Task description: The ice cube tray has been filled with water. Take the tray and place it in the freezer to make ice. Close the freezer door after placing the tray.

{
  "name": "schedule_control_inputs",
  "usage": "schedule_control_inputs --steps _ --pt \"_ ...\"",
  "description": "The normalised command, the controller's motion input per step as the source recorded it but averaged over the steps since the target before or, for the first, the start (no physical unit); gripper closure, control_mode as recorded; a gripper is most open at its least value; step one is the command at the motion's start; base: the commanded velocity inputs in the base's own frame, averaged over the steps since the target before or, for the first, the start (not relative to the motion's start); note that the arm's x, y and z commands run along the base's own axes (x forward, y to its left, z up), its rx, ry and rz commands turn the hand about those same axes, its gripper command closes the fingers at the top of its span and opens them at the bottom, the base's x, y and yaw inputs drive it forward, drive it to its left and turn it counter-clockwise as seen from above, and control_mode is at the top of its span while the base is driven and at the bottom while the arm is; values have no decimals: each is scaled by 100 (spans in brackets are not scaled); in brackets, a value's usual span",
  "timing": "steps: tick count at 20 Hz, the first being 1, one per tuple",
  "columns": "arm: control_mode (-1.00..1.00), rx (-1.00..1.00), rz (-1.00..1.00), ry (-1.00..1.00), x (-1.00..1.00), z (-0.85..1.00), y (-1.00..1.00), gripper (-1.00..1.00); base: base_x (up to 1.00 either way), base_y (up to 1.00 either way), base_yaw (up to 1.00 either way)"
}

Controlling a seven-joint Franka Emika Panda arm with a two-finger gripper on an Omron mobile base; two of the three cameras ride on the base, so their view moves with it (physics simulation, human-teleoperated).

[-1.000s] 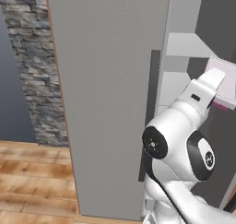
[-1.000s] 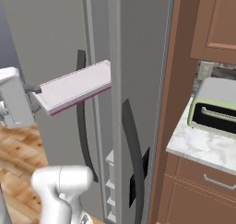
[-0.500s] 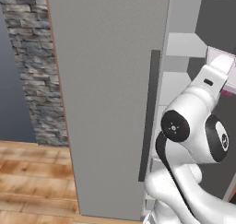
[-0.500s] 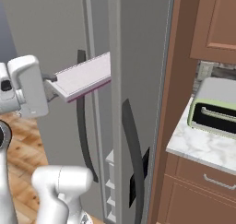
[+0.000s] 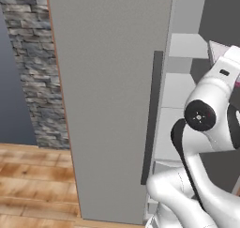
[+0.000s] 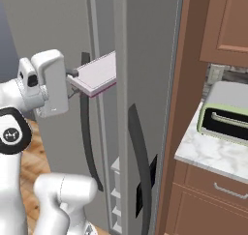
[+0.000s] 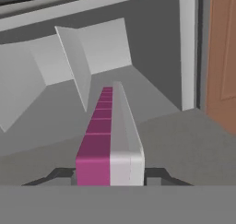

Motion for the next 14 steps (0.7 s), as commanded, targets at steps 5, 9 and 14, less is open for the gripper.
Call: schedule_control_inputs --steps 5,9,14 --pt "-100 0 0 0 27 0 -2 100 0 0 0" --pt "-100 0 0 0 34 0 0 100 0 0 0" --pt "-100 0 0 0 31 0 -9 100 0 0 0"
